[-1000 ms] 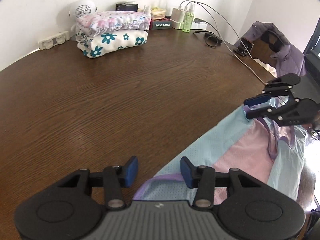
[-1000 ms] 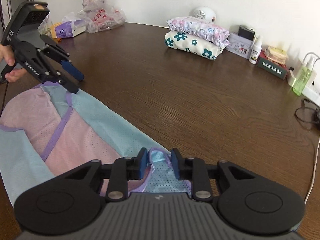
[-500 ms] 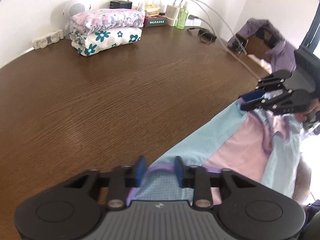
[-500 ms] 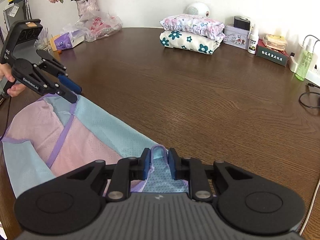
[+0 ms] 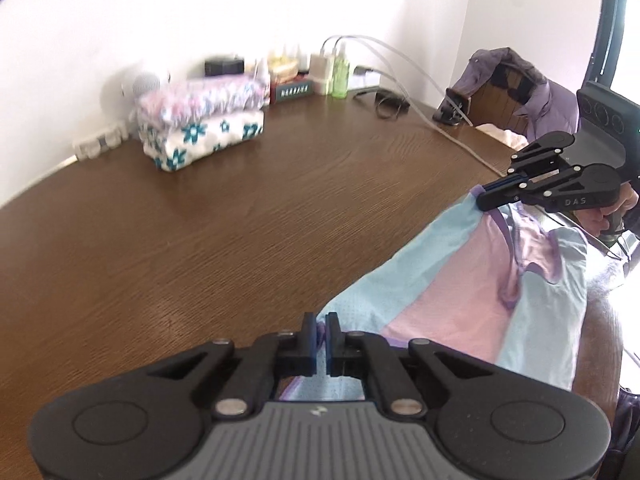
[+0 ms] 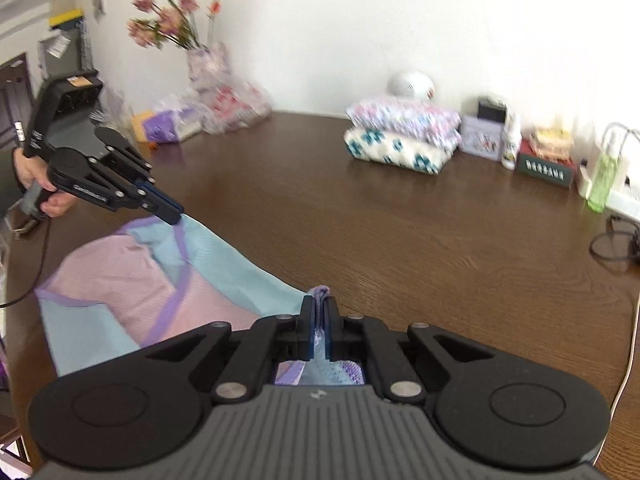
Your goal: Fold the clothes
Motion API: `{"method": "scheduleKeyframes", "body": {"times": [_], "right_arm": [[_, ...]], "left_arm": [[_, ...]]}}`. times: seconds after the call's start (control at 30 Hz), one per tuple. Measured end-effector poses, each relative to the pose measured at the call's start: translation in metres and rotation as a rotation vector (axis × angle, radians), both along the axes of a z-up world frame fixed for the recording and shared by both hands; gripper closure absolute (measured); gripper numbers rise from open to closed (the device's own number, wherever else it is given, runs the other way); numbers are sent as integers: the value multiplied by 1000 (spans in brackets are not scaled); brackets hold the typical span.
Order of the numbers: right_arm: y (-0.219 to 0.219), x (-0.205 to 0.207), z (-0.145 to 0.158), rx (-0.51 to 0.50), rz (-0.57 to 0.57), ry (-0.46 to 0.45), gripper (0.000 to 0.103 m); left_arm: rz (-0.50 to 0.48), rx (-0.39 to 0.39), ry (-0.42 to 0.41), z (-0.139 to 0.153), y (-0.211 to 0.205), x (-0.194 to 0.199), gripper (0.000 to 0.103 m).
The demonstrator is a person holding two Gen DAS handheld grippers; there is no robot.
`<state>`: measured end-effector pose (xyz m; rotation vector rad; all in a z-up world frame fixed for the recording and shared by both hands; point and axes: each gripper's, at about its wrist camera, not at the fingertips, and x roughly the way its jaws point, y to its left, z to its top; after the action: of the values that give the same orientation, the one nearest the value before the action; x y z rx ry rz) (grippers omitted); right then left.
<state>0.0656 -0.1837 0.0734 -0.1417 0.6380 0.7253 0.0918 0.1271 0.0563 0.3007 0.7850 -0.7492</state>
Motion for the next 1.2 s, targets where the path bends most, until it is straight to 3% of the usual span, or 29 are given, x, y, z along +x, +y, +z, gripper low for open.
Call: {"method": "scheduleKeyframes", "body": {"times": [0.17,0.23,0.33,0.43,0.5,0.53,0.6,0.7,0.8,0.83,0.9,0.97,1.1,1.17,1.2], "right_arm": [[-11,-65,14,13,188,-140,100],[-12,-90,11,-6,250,-141,100],[-9,-109,-5,-99,309,-86,99],[-14,-115,-4,-90,289,-82,94],[-20,-117,5,-35,267,-91,85],[-19,-117,7,-11,246,-106,76],[-11,-117,7,14,213,-128,75],[15,-113,-4,-17,200,-141,75],[40,-112,-15,-43,235,-149,75],[48,-113,-17,-50,254,-154,75],[62,-116,-22,-70,295,-158,75],[78,-117,-27,-112,317,-169,75],[101,-115,-35,-164,345,-165,76],[108,-108,-38,-175,356,-140,94],[109,-107,-39,-178,357,-127,97]], "left_arm": [[-4,46,-100,1,-6,-65,101],[-2,50,-104,-7,-5,-89,100],[74,88,-85,-27,2,-106,99],[198,-27,-6,-26,24,-112,93],[291,-117,14,-21,40,-115,62],[341,-154,17,-19,48,-116,57],[446,-204,35,-20,58,-109,56],[591,-230,83,-24,68,-92,58],[663,-234,99,-29,68,-78,60],[676,-238,106,-31,69,-75,63],[694,-248,126,-33,71,-73,84],[711,-269,133,-34,74,-72,96],[741,-312,136,-41,89,-69,101],[751,-327,145,-43,93,-67,101],[751,-329,148,-44,94,-67,101]]}}
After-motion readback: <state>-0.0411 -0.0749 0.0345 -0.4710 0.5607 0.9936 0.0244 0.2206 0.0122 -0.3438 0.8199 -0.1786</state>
